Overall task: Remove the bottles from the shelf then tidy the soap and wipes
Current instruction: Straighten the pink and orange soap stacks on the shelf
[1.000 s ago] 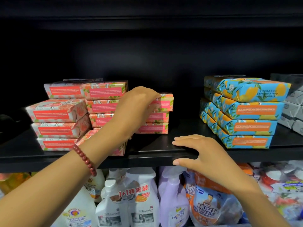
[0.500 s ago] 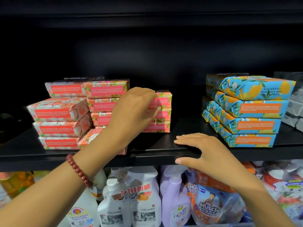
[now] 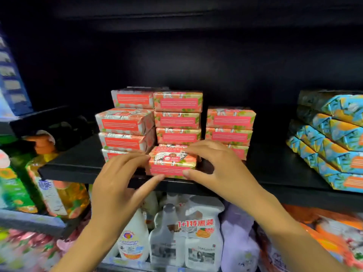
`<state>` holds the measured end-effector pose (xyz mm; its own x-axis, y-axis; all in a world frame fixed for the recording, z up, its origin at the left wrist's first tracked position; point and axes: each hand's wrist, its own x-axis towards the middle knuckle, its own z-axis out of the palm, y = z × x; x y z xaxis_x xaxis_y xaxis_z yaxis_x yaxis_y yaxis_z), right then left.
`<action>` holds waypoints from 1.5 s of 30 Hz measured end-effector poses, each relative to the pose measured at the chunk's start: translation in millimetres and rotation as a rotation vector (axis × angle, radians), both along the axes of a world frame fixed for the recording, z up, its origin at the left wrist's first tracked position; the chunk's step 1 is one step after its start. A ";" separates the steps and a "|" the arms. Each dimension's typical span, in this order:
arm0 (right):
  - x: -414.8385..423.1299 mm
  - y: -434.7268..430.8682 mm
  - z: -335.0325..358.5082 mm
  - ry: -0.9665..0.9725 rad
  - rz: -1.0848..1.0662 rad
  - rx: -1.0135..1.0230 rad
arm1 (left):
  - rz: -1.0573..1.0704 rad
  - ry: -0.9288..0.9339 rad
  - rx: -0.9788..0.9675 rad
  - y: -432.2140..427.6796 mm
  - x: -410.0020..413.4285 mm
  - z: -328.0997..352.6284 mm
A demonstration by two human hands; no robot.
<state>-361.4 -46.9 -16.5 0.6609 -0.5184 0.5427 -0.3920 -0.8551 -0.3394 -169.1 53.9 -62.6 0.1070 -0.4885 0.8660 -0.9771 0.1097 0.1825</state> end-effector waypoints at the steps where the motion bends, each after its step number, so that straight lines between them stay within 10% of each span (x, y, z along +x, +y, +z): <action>1: 6.5 0.3 -1.1 0.039 -0.015 -0.030 | 0.018 0.005 0.027 1.9 3.8 -3.6; 15: 24.0 14.8 2.9 0.089 -0.102 0.045 | 0.029 0.033 0.118 4.5 17.7 -9.4; 24: -42.4 17.3 -4.8 -0.302 -0.092 0.136 | -0.177 -0.201 -0.321 -16.6 -11.2 72.5; 34: -84.7 22.2 -12.2 -0.420 -0.205 0.121 | 0.024 -0.249 0.309 -83.5 -23.7 134.7; 45: -92.8 5.8 8.7 -0.540 -0.311 -0.057 | -0.081 -0.474 -0.089 -68.5 -13.0 113.3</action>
<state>-454.2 -41.1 -7.9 0.1090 -0.6024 0.7907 -0.4114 -0.7515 -0.5158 -182.0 -14.6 50.7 -0.3443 -0.4004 0.8492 -0.9381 0.1837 -0.2938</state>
